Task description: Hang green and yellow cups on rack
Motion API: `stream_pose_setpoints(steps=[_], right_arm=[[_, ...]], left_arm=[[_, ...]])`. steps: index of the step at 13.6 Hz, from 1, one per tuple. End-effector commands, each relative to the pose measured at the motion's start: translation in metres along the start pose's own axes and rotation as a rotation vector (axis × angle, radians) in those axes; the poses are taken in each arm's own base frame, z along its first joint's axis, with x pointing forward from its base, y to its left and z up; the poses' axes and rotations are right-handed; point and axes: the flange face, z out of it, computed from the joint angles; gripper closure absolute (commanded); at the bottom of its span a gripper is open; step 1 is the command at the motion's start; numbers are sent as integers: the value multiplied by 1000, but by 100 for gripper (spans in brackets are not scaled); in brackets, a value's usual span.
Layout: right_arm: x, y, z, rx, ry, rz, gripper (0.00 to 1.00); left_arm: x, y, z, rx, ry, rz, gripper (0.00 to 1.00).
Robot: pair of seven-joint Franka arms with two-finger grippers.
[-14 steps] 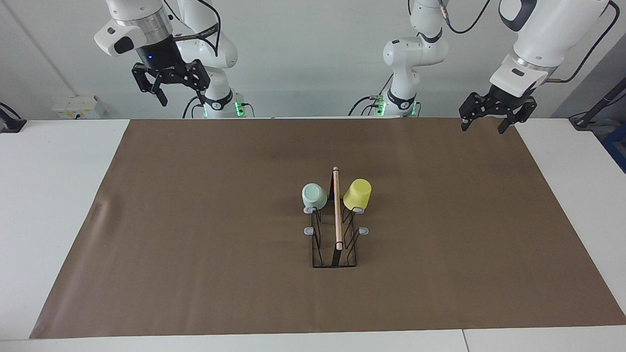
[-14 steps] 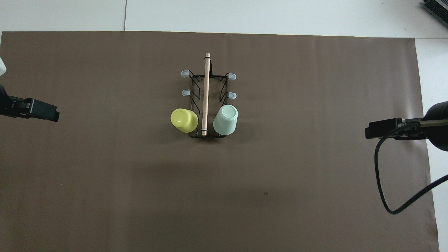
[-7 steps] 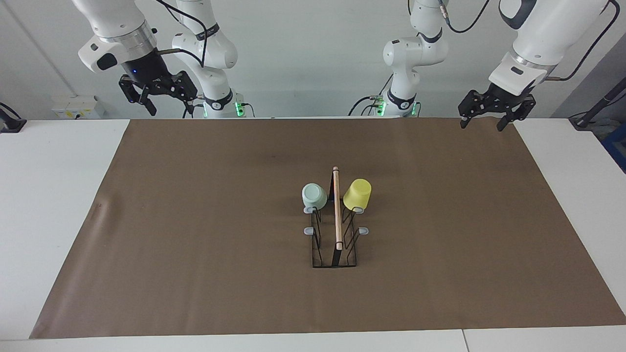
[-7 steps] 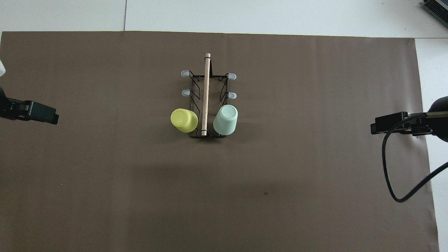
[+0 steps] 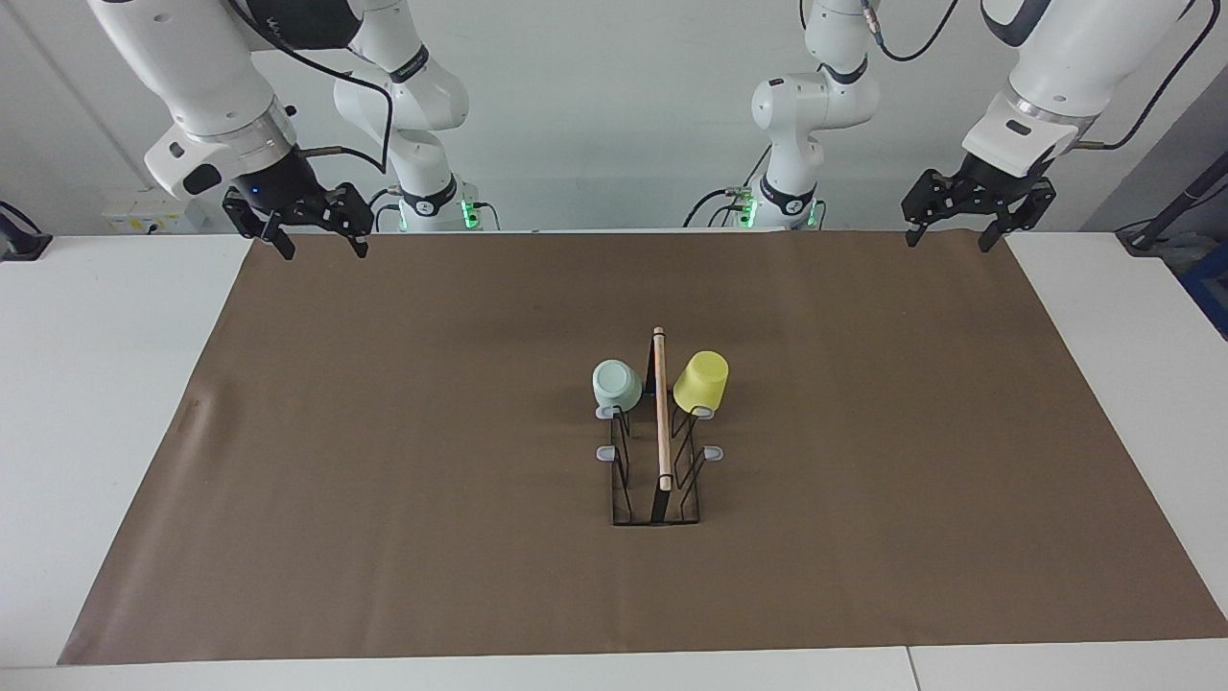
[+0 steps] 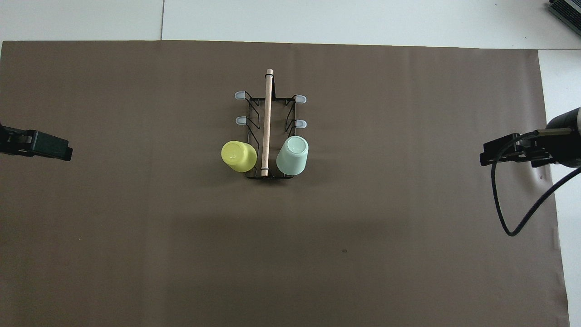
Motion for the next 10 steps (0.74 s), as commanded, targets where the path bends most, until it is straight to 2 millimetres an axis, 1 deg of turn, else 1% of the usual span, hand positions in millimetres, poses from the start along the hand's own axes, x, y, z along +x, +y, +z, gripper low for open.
stream_pose_setpoints(steps=[1, 10], right_arm=[[0, -3, -3, -26, 6, -15, 0], [5, -4, -8, -24, 47, -18, 0]], left_arm=[[-6, -2, -9, 7, 6, 3, 0], [-6, -3, -7, 0, 5, -2, 0]])
